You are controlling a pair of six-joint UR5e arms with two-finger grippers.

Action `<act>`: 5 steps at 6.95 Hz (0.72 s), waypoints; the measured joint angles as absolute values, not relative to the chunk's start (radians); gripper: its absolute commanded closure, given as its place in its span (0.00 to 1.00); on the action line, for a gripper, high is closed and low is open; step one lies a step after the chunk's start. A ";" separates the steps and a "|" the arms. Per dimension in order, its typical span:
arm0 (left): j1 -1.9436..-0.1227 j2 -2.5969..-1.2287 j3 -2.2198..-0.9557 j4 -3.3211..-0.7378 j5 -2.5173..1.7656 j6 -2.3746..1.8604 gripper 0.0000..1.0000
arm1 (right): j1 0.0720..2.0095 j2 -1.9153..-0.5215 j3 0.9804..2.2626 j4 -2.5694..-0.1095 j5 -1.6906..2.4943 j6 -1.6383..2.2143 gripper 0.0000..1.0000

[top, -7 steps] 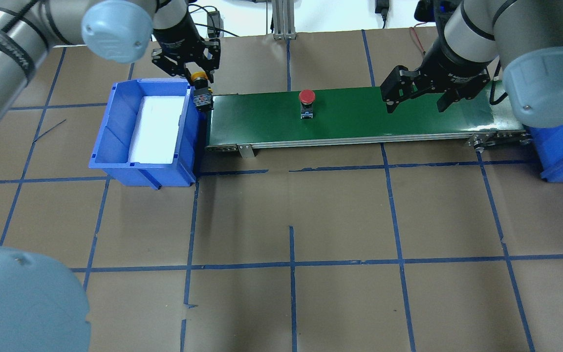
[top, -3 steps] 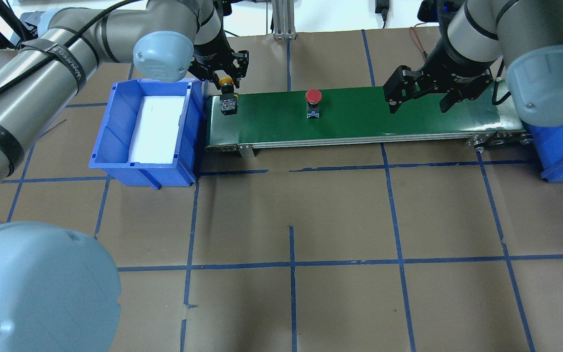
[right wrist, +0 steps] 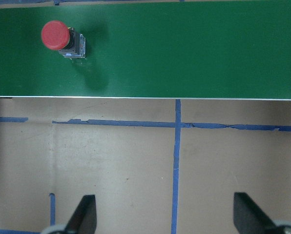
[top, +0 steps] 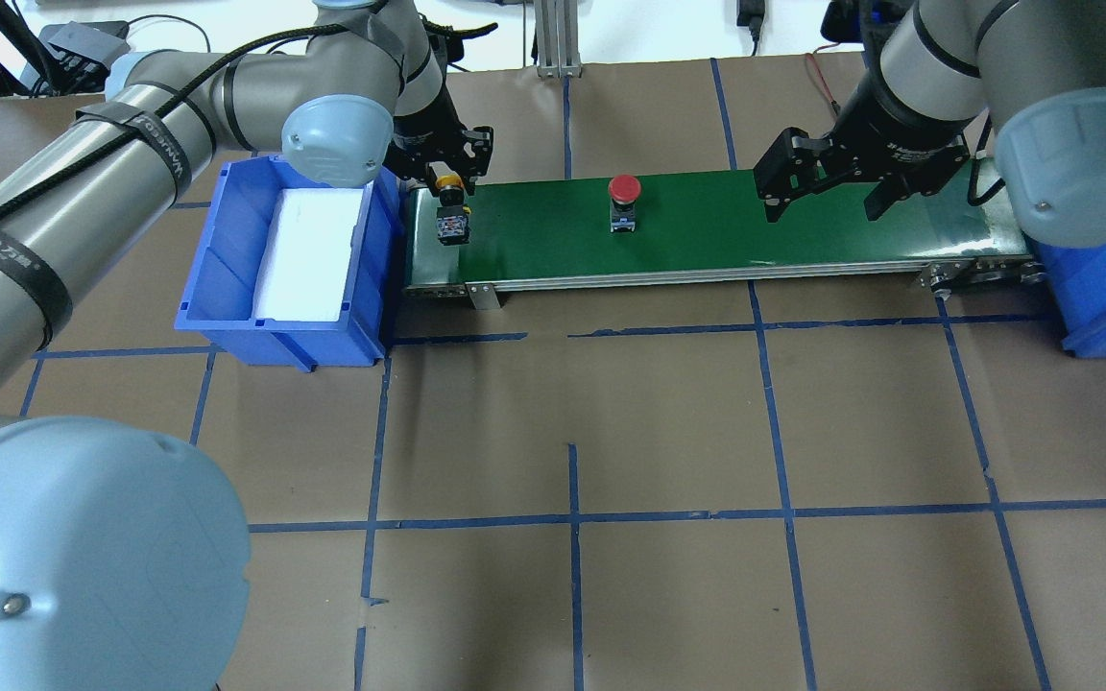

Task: Transport two buttons from left to right
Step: 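Carry the yellow button onto the conveyor and release it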

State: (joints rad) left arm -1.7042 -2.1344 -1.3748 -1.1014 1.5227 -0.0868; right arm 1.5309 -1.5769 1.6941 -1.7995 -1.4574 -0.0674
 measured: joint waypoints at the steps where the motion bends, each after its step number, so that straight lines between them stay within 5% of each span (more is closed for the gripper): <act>1: -1.704 -2.141 -1.386 -1.088 1.526 -0.081 0.70 | 1.531 -1.577 1.695 -1.799 -1.457 -0.067 0.00; 3: -1.704 -2.150 -1.403 -1.064 1.527 -0.077 0.59 | 1.531 -1.577 1.695 -1.798 -1.458 -0.068 0.00; 4: -1.704 -2.150 -1.409 -1.058 1.528 -0.077 0.16 | 1.531 -1.577 1.695 -1.798 -1.459 -0.067 0.00; 5: -1.704 -2.150 -1.413 -1.051 1.528 -0.077 0.01 | 1.531 -1.577 1.694 -1.799 -1.464 -0.068 0.00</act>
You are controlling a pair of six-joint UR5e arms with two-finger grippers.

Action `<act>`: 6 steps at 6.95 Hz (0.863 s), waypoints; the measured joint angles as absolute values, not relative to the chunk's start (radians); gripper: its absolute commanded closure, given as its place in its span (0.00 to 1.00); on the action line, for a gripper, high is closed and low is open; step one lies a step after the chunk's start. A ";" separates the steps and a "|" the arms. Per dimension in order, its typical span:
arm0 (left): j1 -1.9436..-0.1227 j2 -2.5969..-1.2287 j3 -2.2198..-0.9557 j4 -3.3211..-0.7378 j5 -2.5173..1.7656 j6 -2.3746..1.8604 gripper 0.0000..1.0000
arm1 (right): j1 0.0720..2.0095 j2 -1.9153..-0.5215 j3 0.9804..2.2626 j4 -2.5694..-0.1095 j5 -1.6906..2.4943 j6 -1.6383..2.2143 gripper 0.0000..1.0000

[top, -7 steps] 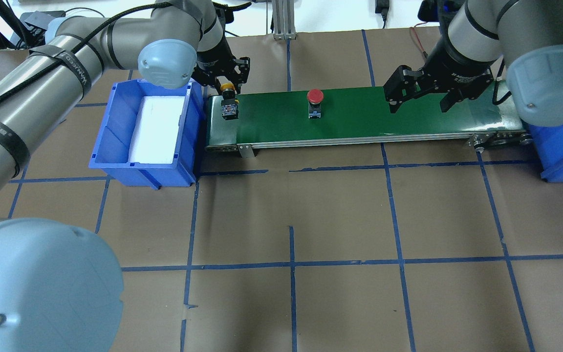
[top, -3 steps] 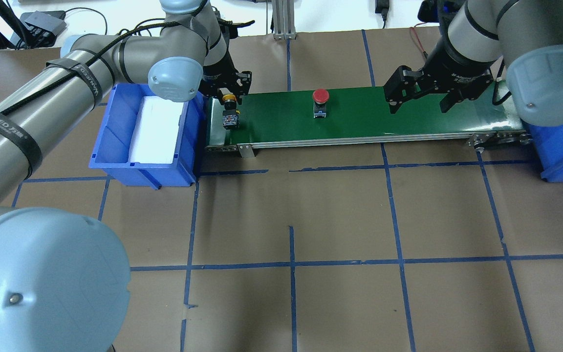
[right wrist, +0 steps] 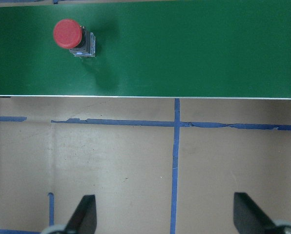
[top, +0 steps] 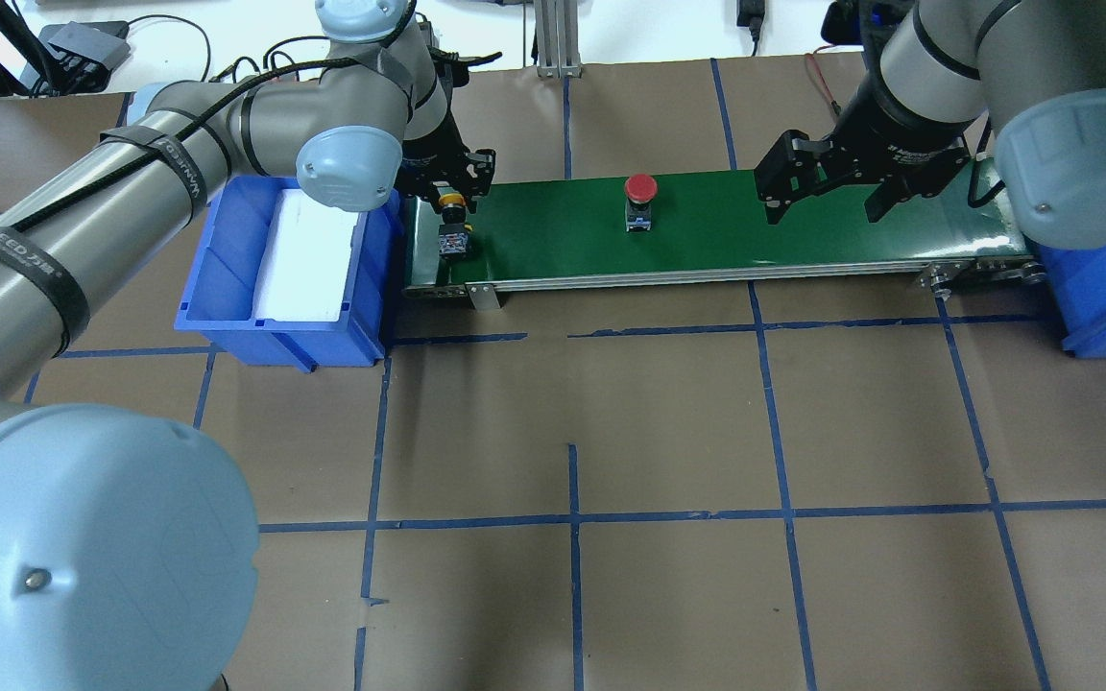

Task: Transport two buttons from left to right
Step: 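Carry the yellow button onto the conveyor and release it, then lower the right gripper onto the red button while the left gripper withdraws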

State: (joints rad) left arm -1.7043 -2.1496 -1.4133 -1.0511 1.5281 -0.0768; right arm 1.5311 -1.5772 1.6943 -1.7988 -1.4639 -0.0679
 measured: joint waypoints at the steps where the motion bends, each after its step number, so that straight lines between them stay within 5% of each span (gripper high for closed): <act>1: -1.704 -2.149 -1.414 -1.042 1.528 -0.077 0.00 | 1.532 -1.578 1.694 -1.802 -1.470 -0.070 0.00; 4: -1.704 -2.098 -1.411 -1.050 1.534 -0.073 0.00 | 1.537 -1.569 1.690 -1.812 -1.470 -0.082 0.00; 6: -1.704 -1.947 -1.429 -1.241 1.587 -0.076 0.00 | 1.539 -1.539 1.697 -1.820 -1.471 -0.077 0.00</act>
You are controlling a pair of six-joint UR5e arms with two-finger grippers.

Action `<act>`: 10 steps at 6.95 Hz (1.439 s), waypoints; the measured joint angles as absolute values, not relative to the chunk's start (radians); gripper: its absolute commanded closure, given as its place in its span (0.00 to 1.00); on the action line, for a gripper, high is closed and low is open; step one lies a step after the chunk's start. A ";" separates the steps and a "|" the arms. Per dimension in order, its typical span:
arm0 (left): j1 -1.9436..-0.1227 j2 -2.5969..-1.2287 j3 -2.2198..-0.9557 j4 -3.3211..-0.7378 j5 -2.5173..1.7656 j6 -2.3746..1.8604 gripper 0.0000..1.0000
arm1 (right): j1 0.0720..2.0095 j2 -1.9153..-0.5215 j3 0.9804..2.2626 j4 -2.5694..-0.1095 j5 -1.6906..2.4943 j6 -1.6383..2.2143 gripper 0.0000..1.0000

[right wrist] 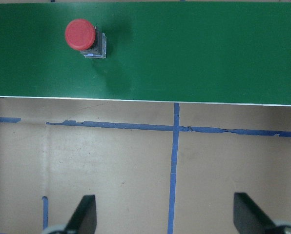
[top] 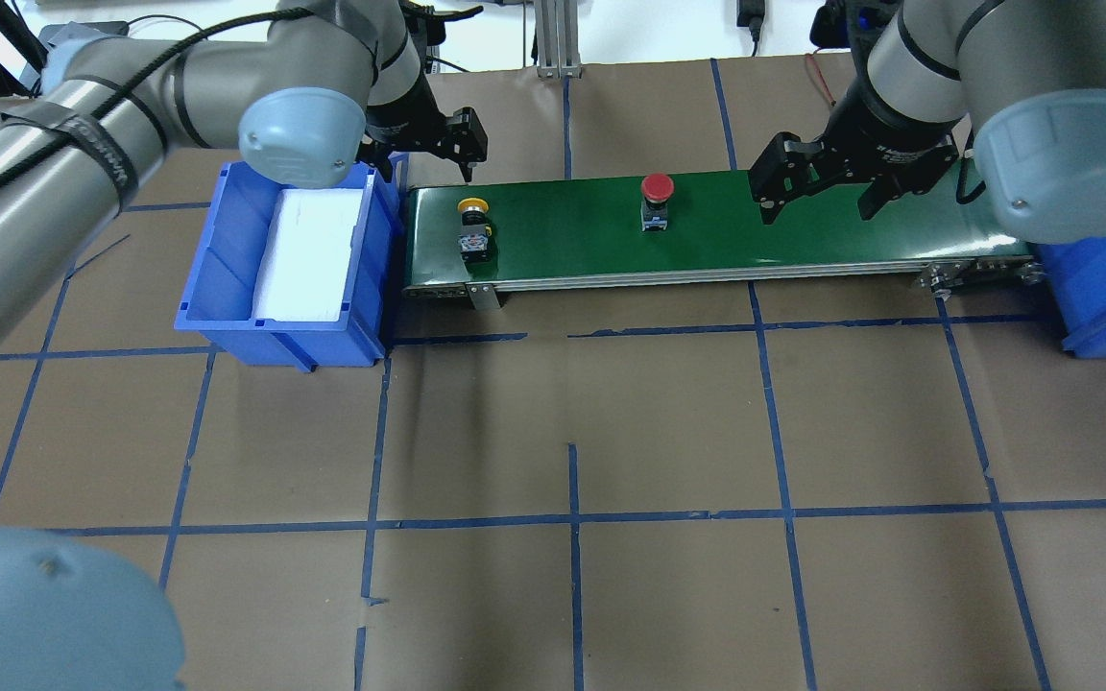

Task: Transport two buttons from left to right
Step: 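Lower the right gripper onto the red button while the left gripper withdraws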

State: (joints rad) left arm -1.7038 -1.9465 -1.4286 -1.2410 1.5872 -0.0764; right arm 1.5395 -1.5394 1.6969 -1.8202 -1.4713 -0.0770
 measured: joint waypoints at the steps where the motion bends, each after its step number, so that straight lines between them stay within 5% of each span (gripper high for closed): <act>1: -1.701 -1.853 -1.441 -1.382 1.614 -0.079 0.00 | 1.540 -1.529 1.711 -1.825 -1.471 -0.077 0.00; 5: -1.569 -1.605 -1.491 -1.693 1.621 -0.068 0.00 | 1.539 -1.471 1.708 -1.865 -1.477 -0.084 0.00; 10: -1.598 -1.527 -1.448 -1.751 1.639 -0.047 0.00 | 1.539 -1.306 1.567 -1.867 -1.490 -0.082 0.00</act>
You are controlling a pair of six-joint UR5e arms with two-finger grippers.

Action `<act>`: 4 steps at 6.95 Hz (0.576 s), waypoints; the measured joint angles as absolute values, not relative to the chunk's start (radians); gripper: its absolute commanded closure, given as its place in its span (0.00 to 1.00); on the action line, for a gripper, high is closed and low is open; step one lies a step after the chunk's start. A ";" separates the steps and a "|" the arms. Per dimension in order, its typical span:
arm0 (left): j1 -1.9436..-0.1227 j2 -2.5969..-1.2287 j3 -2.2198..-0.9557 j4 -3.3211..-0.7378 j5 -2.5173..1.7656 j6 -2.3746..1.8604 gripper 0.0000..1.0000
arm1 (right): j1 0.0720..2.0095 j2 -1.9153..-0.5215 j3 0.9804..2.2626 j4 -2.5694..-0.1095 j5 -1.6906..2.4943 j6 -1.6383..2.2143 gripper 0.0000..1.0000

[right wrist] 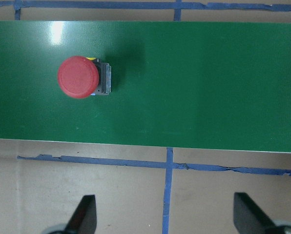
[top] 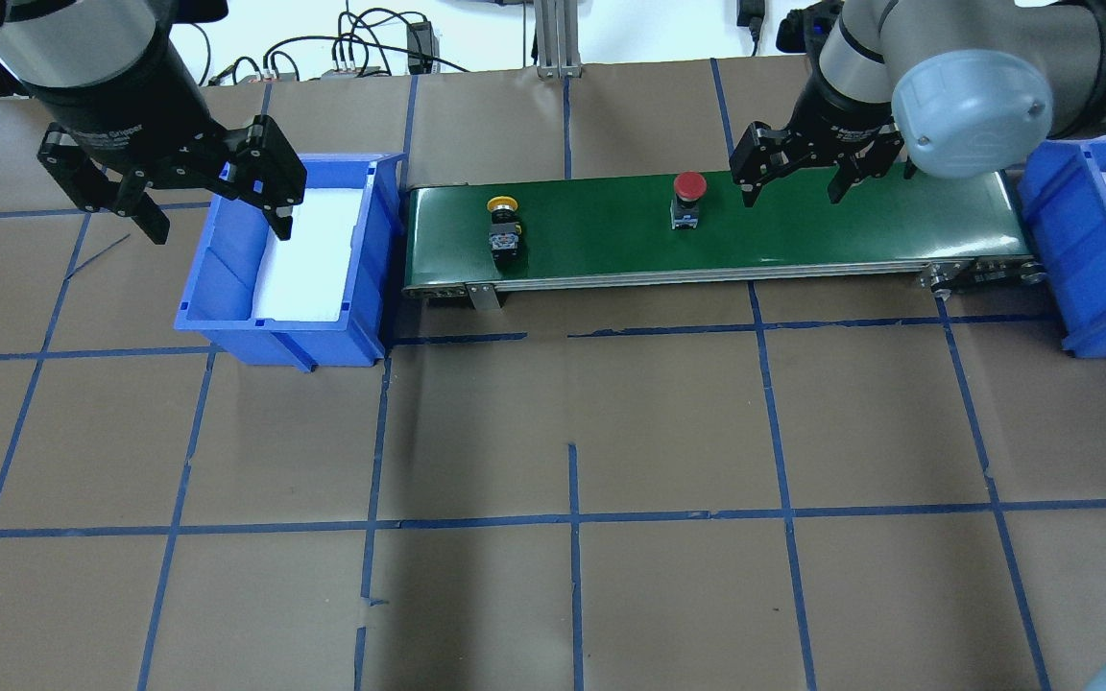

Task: Transport two buttons from left to right
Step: 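Lower the right gripper onto the red button while the left gripper withdraws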

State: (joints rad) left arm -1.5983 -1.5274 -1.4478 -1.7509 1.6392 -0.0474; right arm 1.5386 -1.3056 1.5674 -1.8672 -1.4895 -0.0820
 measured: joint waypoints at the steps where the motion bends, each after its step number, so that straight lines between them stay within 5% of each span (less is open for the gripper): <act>1: -1.596 -1.519 -1.422 -1.784 1.642 -0.039 0.00 | 1.539 -1.283 1.549 -1.868 -1.490 -0.081 0.00; 4: -1.537 -1.533 -1.410 -1.783 1.685 0.057 0.00 | 1.539 -1.234 1.527 -1.883 -1.487 -0.071 0.00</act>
